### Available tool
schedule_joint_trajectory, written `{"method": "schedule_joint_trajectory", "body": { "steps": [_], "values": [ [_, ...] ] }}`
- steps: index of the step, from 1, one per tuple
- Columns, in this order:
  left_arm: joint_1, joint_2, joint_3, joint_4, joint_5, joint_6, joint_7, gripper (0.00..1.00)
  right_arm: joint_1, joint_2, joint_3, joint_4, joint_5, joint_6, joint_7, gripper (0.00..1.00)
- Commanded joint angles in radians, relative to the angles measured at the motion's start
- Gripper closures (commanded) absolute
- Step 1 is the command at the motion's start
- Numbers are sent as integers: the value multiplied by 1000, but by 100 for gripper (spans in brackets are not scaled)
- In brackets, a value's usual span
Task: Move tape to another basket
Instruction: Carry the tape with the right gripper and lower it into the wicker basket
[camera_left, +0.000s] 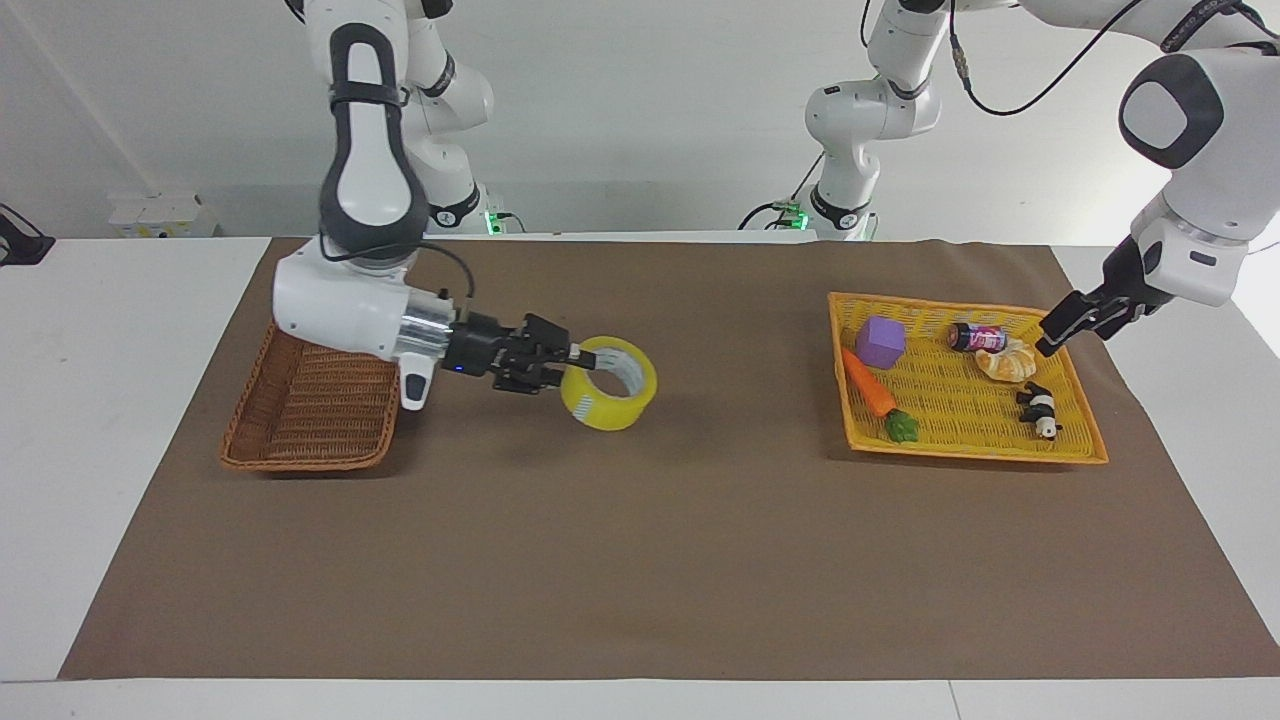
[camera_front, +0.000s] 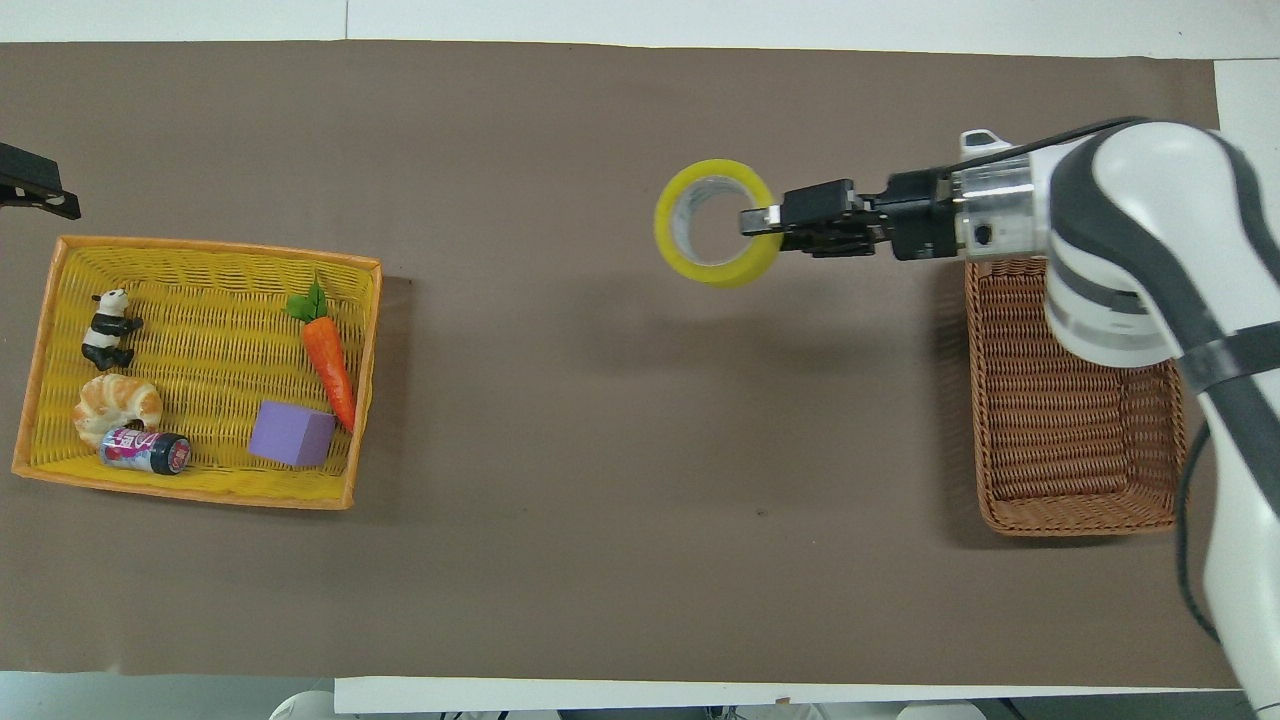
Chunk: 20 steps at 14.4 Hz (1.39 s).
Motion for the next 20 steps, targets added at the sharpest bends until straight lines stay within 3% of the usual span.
{"method": "schedule_joint_trajectory", "body": {
  "steps": [1,4,8,12,16,20],
  "values": [
    [-16,-32,-6,-33,25,-11,18,0,-161,-17,13,2,-139,-99,-20,100],
    [-16,-32,-7,-36,20,9,18,0,-370,-20,8,11,-276,-242,-26,100],
    [-29,-66,-13,45,68,-81,28,0,-497,-40,6,-23,-429,-279,-130,100],
    [-52,-40,-18,128,83,-219,28,0,-512,-41,6,-110,-475,-226,-249,100],
    [-51,-50,-21,108,82,-186,34,0,-521,-35,5,-208,-481,-152,-380,100],
    [-51,-29,-21,169,86,-277,49,0,-532,-35,5,-229,-541,-124,-420,100]
  ]
}}
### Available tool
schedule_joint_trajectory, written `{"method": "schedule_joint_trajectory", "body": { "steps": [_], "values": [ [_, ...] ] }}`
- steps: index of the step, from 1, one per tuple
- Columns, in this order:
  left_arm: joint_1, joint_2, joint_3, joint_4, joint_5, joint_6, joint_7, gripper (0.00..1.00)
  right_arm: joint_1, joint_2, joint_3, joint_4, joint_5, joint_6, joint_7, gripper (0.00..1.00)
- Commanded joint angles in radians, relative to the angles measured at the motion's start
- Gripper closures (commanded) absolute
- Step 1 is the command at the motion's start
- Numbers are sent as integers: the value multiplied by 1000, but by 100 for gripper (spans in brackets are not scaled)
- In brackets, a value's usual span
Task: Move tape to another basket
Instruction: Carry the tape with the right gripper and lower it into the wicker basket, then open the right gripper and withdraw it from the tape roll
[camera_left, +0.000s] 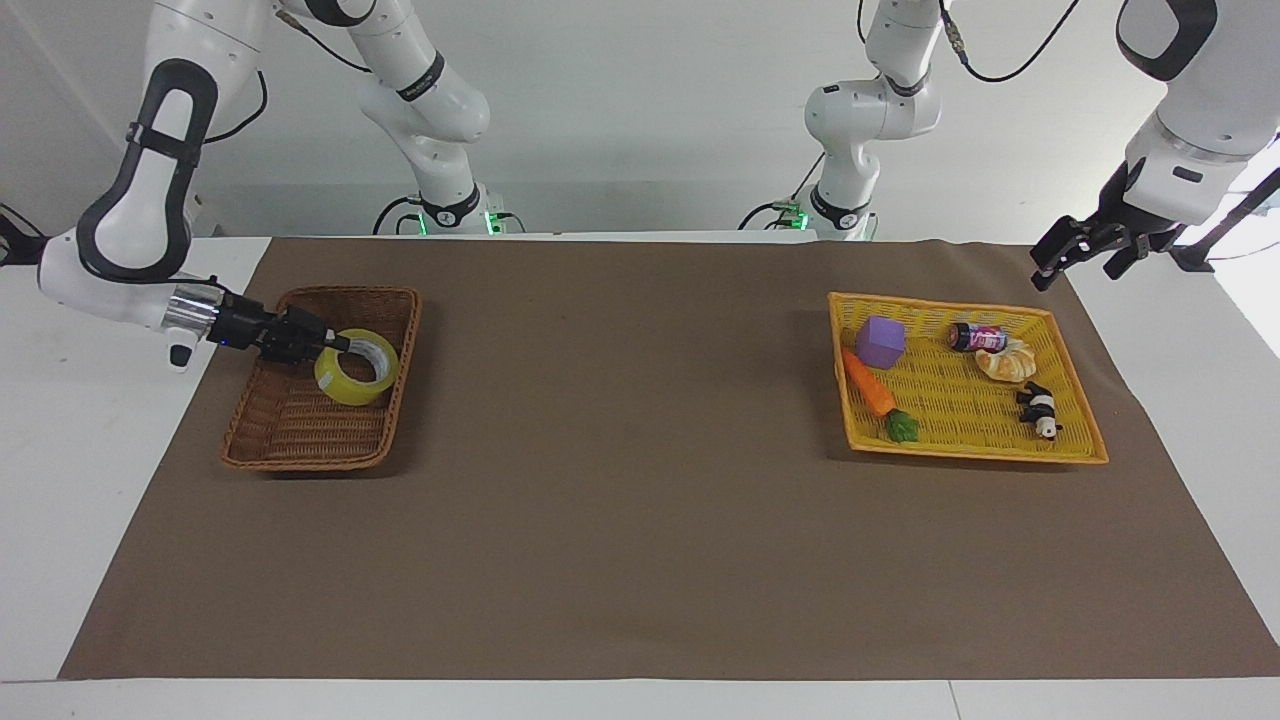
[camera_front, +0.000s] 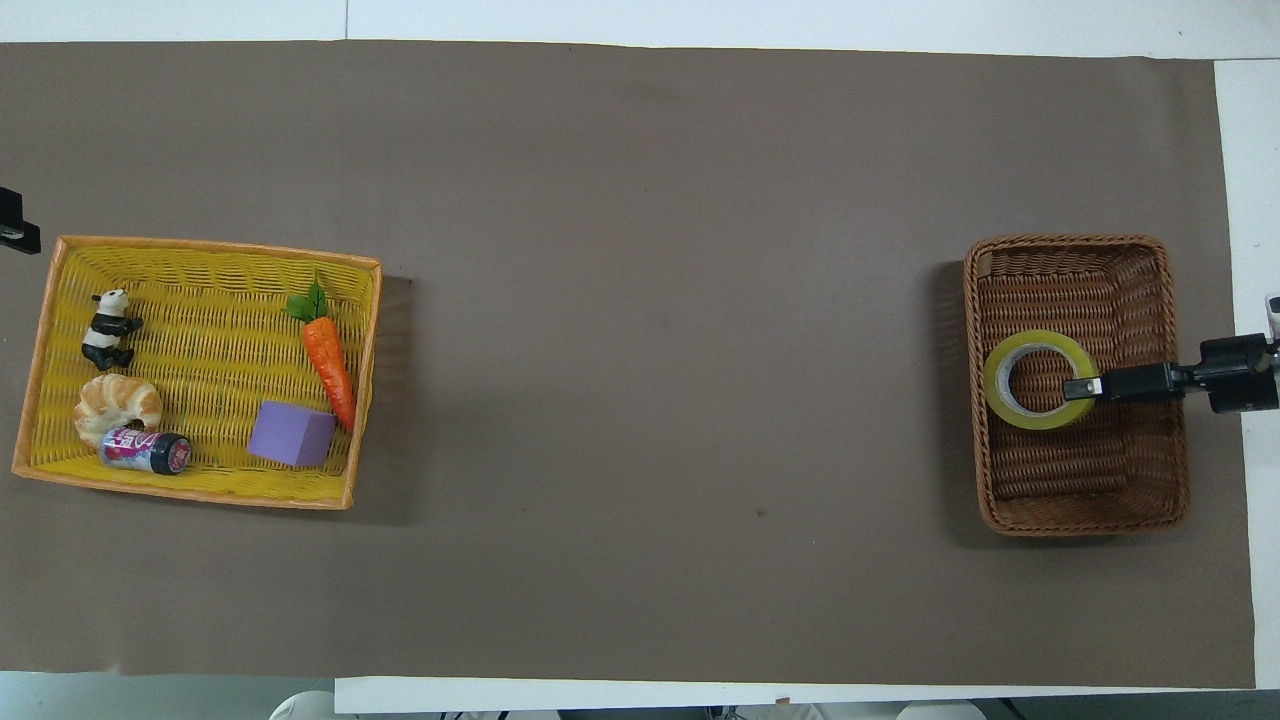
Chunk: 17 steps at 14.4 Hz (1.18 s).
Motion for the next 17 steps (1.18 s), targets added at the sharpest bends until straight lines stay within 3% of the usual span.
{"method": "schedule_joint_trajectory", "body": {
  "steps": [1,3,5,6,7,8,11,13,17],
  "values": [
    [-12,31,7,70,28,-59,20,0,-27,-24,10,-19,-37,16,-35,100],
    [-12,36,5,77,31,-91,20,0,-29,-23,12,-19,-48,31,-37,99],
    [-27,43,7,99,31,-124,20,0,-29,-24,12,-27,-53,44,-37,88],
    [-28,45,7,100,31,-134,20,0,-29,-24,12,-24,-65,44,-37,74],
    [-28,46,7,102,31,-146,20,0,-28,-23,12,-18,-73,44,-37,43],
    [-28,48,7,108,31,-160,20,0,-28,-21,12,-10,-74,44,-38,2],
    [-31,83,8,164,33,-210,20,0,-15,-32,12,48,-83,44,-31,0],
    [-33,91,7,198,31,-235,20,0,3,-49,18,116,-163,44,-25,0],
    [-33,33,5,189,34,-229,16,0,86,-119,22,232,-352,44,-15,0]
  ]
}}
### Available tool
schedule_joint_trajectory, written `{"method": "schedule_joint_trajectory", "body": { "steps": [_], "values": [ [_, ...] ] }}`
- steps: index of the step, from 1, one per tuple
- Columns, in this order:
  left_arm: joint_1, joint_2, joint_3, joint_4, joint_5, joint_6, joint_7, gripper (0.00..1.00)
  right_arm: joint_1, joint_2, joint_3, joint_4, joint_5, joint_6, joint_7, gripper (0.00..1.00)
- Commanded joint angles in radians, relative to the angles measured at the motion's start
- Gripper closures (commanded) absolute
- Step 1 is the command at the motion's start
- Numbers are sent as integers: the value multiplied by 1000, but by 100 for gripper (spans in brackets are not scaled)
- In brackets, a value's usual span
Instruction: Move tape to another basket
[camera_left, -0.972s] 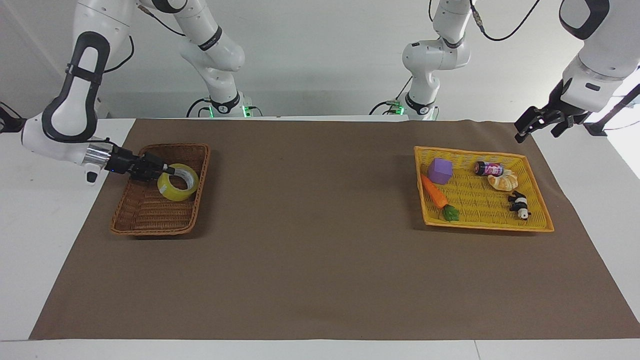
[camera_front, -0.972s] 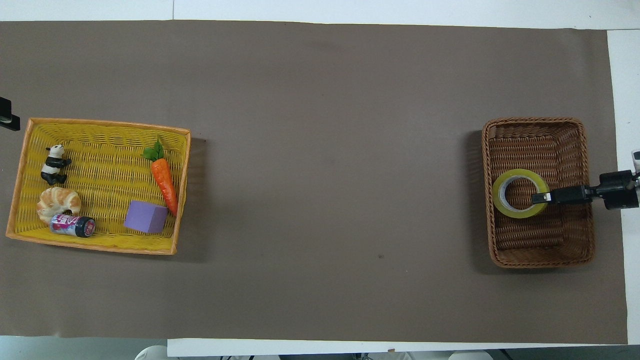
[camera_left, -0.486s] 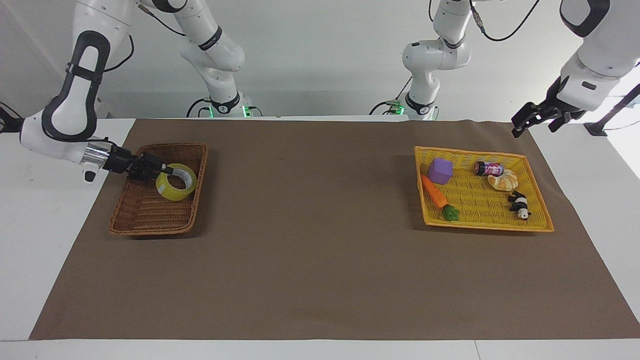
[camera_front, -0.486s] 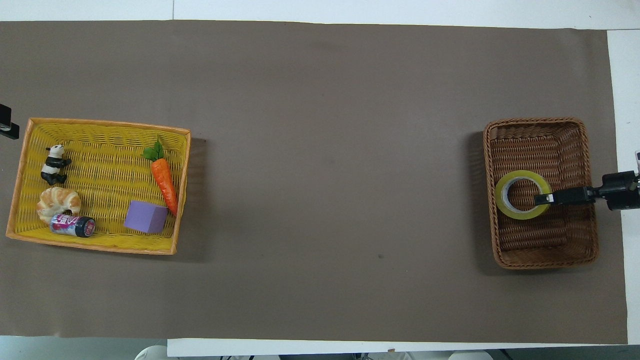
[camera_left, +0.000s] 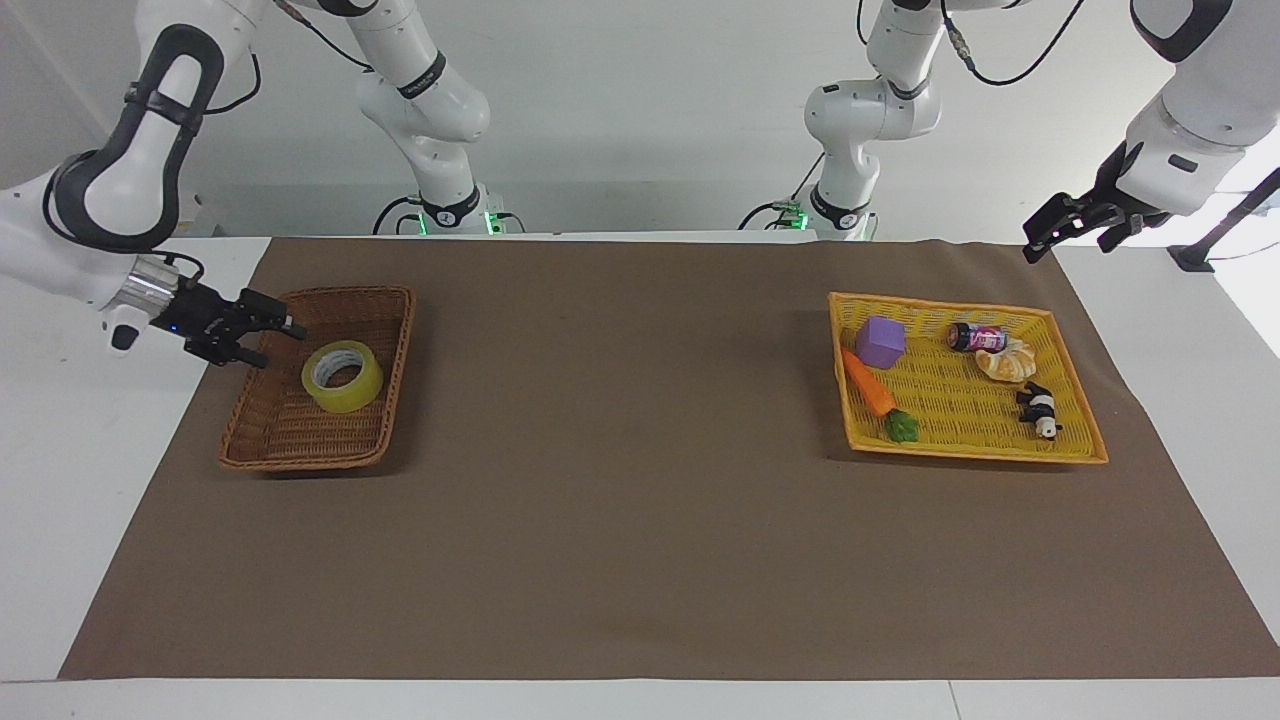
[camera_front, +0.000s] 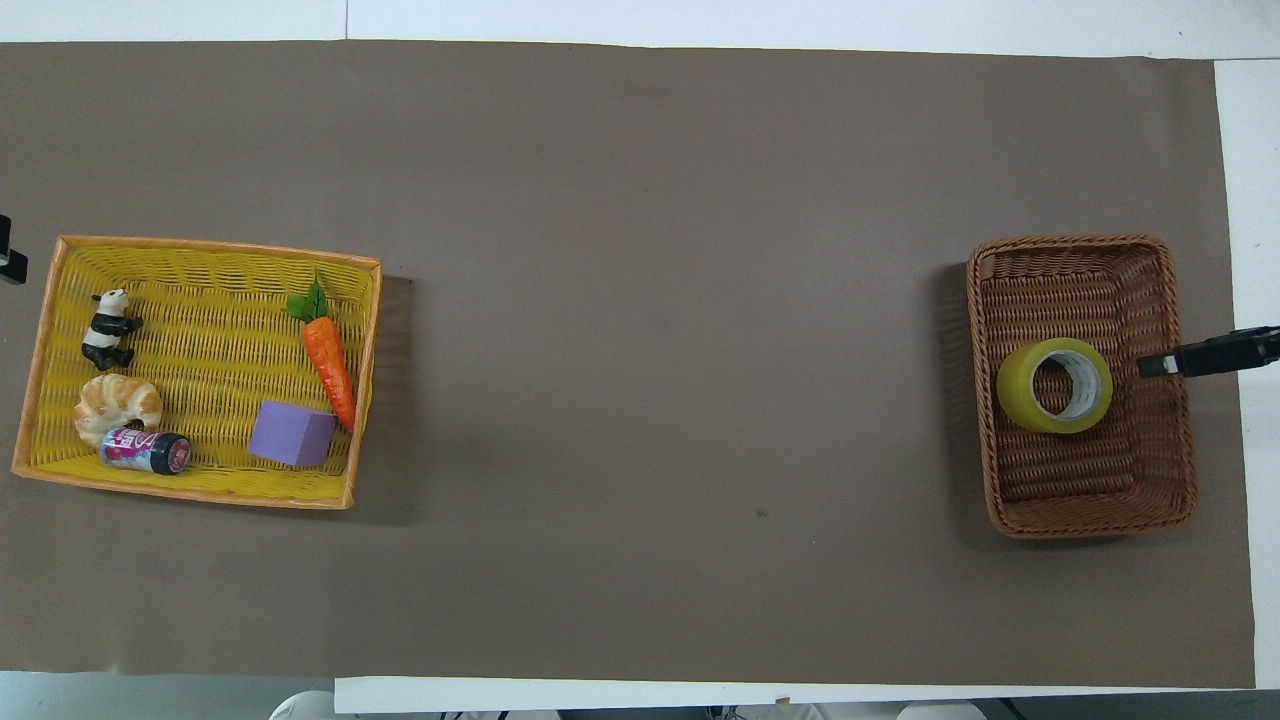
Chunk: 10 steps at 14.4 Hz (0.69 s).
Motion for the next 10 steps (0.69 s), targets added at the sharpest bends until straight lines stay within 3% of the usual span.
{"method": "schedule_joint_trajectory", "body": {
  "steps": [1,5,8,10],
  "values": [
    [-11,-58,8,-7,18,-17,8,0,69,-67,9,55,-112,-6,46,0],
    [-2,-164,11,-199,20,79,8,0,165,-158,11,106,-233,-60,348,0],
    [-1,-222,11,-321,20,151,8,0,247,-138,17,245,-400,-207,560,0],
    [1,-225,11,-325,20,154,10,0,304,-98,20,340,-471,-270,580,0]
  ]
}}
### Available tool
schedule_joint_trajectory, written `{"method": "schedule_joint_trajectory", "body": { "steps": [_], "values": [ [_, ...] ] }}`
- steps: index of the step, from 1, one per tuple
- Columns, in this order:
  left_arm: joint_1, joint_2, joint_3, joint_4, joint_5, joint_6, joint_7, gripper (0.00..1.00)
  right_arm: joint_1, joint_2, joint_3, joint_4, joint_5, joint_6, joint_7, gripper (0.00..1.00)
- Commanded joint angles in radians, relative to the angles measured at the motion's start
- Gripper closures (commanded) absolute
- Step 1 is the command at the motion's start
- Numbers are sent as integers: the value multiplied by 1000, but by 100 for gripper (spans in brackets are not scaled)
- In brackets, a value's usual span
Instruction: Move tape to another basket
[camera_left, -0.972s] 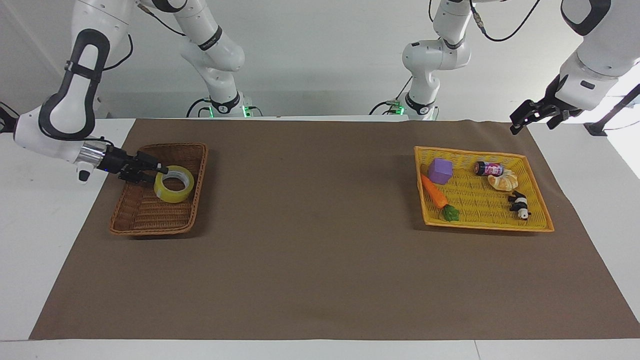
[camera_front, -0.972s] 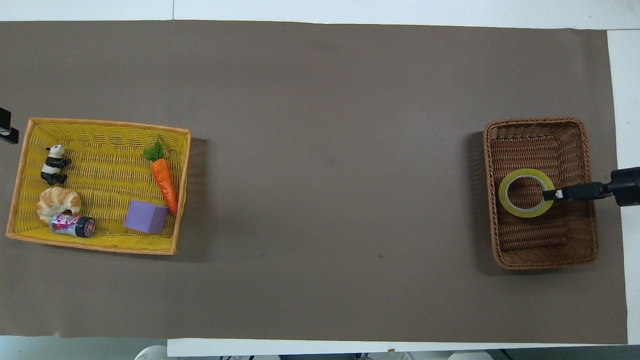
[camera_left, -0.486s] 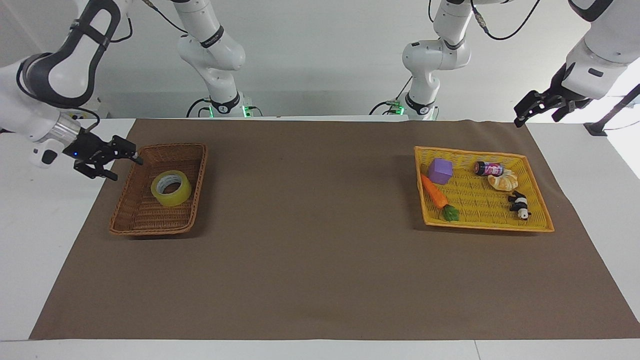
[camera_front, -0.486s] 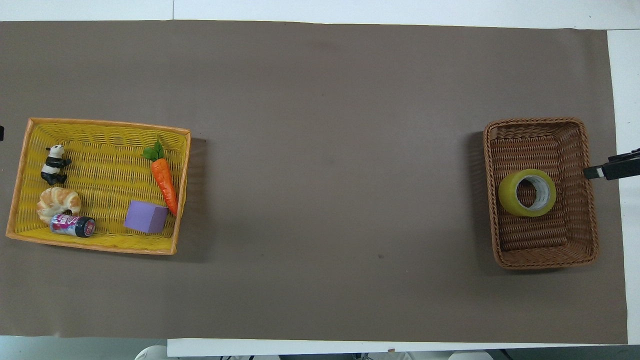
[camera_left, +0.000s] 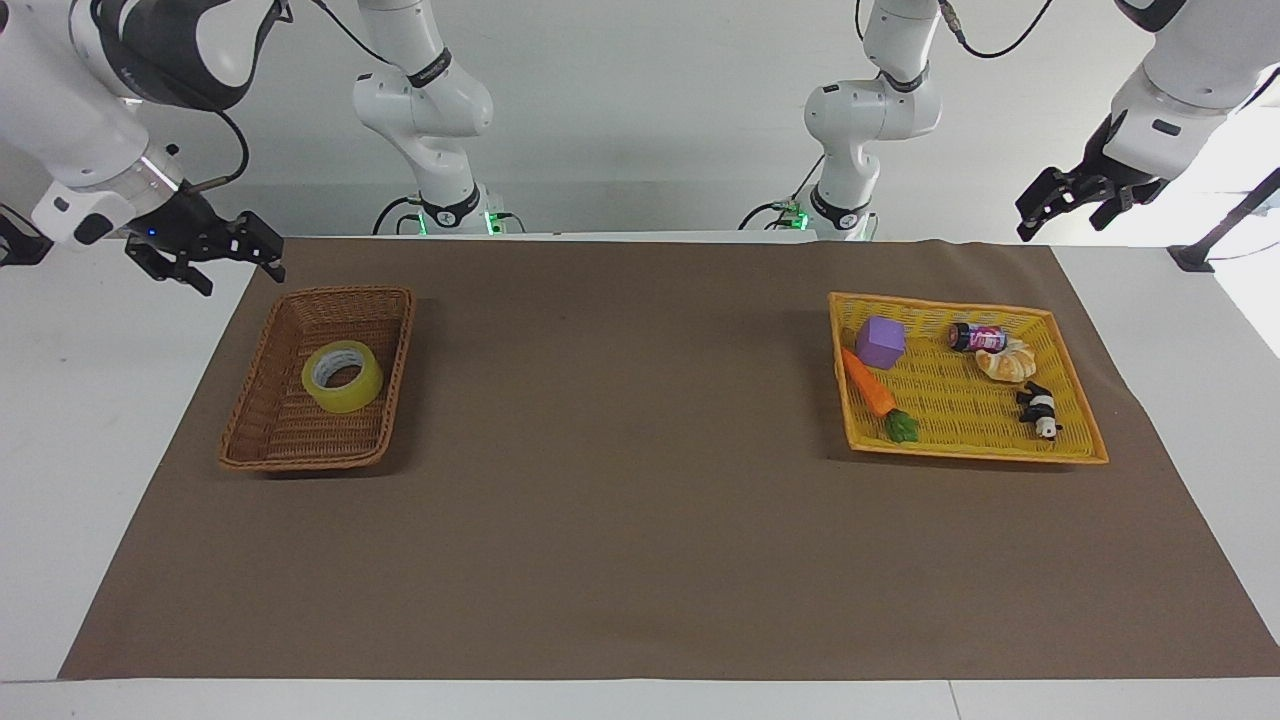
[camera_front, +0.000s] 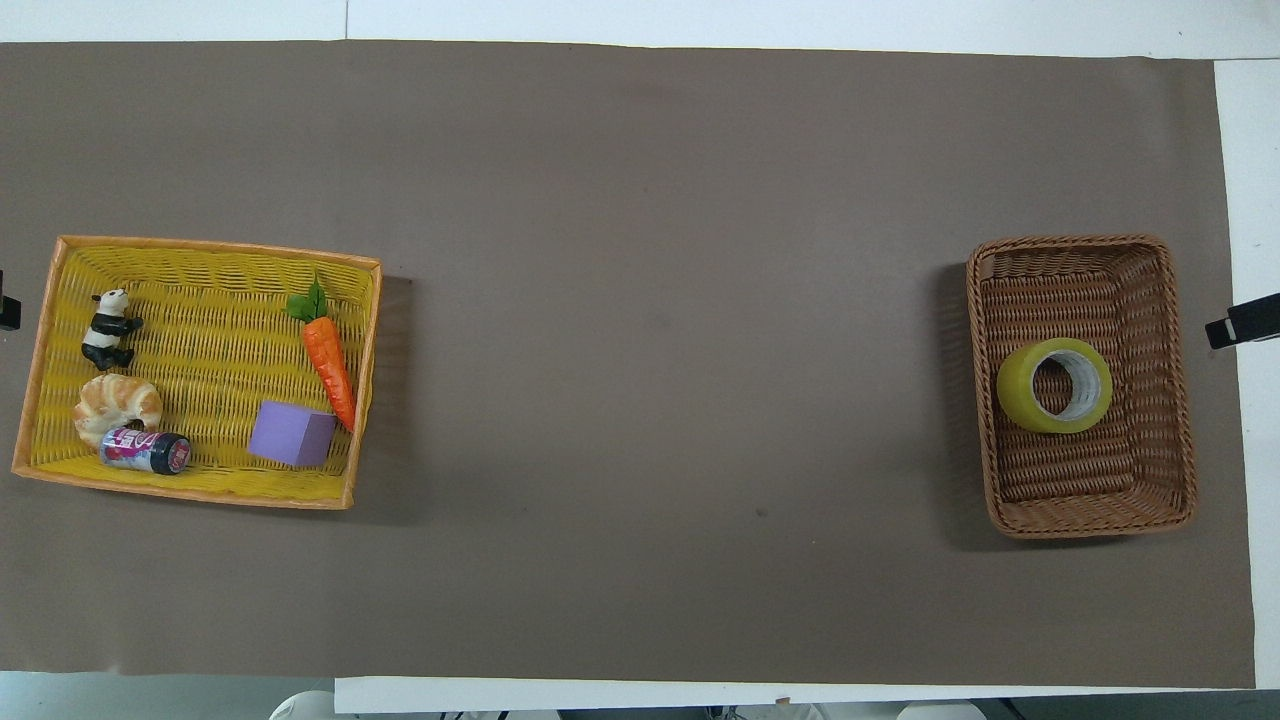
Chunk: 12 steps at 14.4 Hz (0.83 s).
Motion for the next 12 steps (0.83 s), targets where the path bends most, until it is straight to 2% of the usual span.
{"method": "schedule_joint_trajectory", "body": {
  "steps": [1,4,7,10,12],
  "values": [
    [1,-49,2,-65,18,43,8,0,70,67,4,133,-70,-79,48,0],
    [1,-48,5,-65,15,75,8,0,79,69,3,128,-63,-85,120,0],
    [1,-42,5,-65,13,163,11,0,102,66,-4,133,-46,-85,126,0],
    [1,-9,12,-4,4,166,10,0,100,12,-11,87,-41,-105,126,0],
    [1,12,13,37,-1,143,10,0,100,15,-13,81,-55,-88,128,0]
  ]
}}
